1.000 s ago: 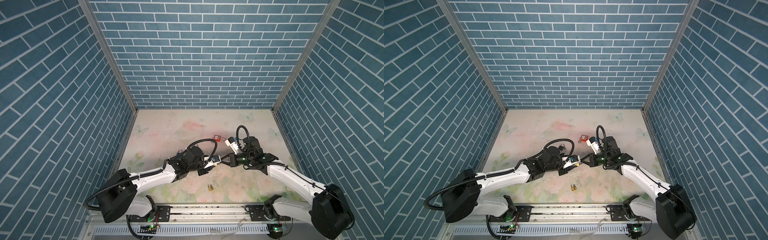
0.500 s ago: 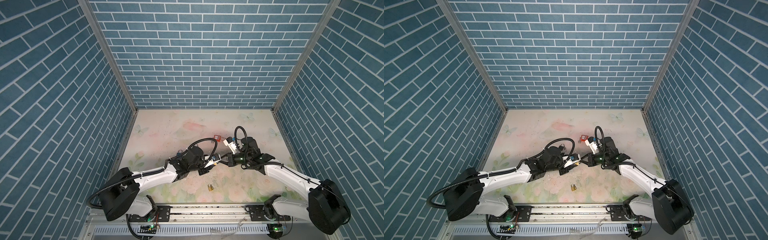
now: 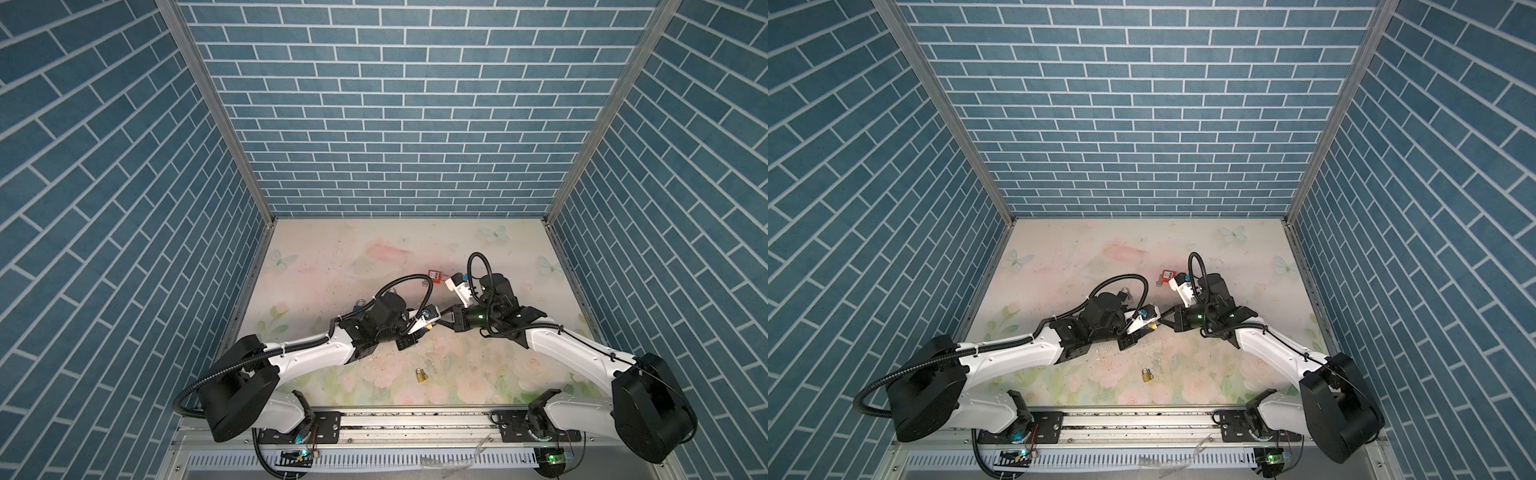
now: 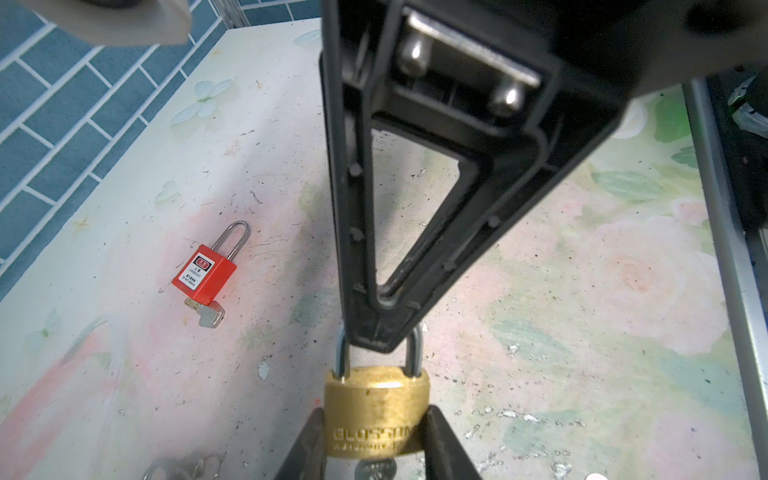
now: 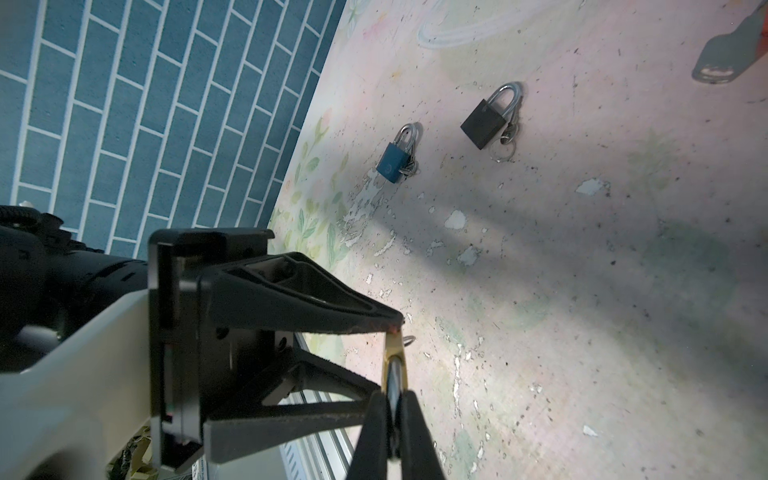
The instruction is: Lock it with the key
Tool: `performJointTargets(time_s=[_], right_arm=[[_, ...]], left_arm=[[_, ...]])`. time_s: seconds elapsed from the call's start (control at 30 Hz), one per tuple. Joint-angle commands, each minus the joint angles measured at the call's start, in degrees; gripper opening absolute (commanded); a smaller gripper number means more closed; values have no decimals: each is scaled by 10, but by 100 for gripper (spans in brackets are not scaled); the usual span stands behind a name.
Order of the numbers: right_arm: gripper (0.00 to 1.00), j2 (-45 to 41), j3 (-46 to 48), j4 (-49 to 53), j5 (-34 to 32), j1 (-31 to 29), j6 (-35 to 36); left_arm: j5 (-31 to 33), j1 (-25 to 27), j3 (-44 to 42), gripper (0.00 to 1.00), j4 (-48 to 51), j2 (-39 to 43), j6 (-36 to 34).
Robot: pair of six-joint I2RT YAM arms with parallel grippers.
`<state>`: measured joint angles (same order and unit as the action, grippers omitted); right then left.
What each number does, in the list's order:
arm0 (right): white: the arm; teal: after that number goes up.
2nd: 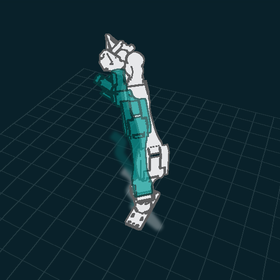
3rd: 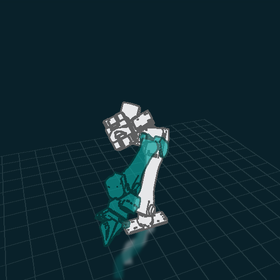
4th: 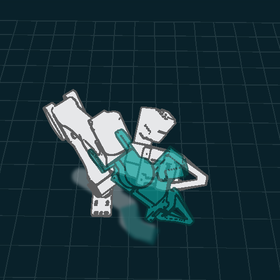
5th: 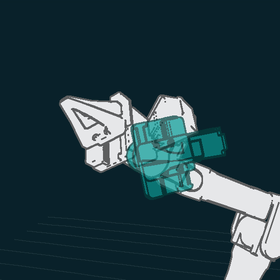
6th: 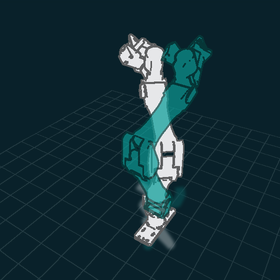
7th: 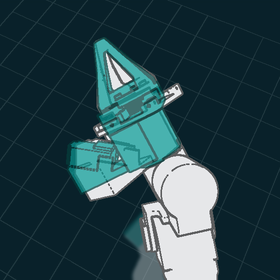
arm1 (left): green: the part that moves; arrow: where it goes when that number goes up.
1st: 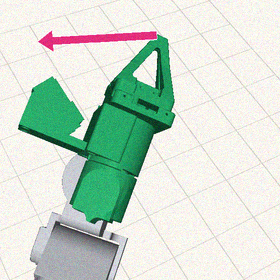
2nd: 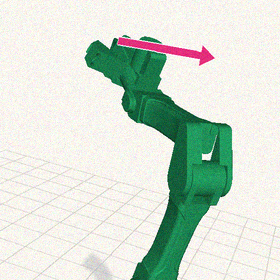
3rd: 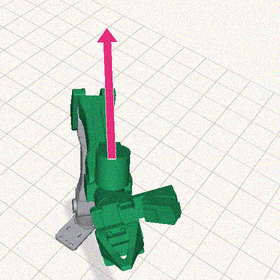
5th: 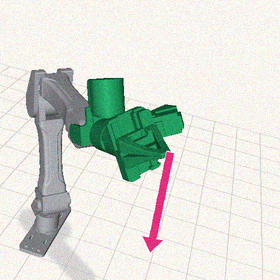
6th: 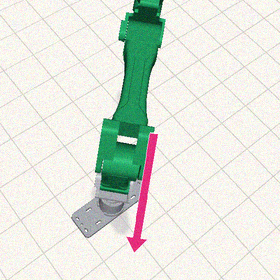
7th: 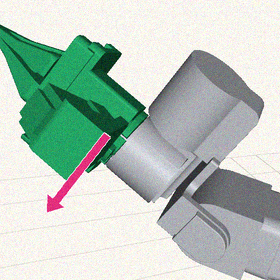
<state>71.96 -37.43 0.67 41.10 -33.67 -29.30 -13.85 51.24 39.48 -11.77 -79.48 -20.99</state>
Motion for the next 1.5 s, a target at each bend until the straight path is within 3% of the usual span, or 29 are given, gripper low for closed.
performJointTargets(time_s=[0.0, 0.37, 0.7, 0.97, 1.27, 1.47], right_arm=[[0, 16, 16, 106, 16, -44, 3], [0, -65, -74, 215, -42, -1, 37], [40, -147, -145, 263, -84, 29, 53], [59, -189, -116, 210, -65, 29, 42], [62, -177, -71, 125, -37, 27, 14], [53, -154, -70, 102, -30, 18, 10]], left_arm=[[-52, 15, 54, 0, -333, 38, 14], [-15, 15, -51, 0, -295, 64, 42], [-15, 18, -88, 0, -266, 79, 51], [-14, 22, -59, 0, -263, 69, 76], [6, 35, -31, 0, -252, 56, 97], [7, 40, -22, 0, -250, 45, 98]])
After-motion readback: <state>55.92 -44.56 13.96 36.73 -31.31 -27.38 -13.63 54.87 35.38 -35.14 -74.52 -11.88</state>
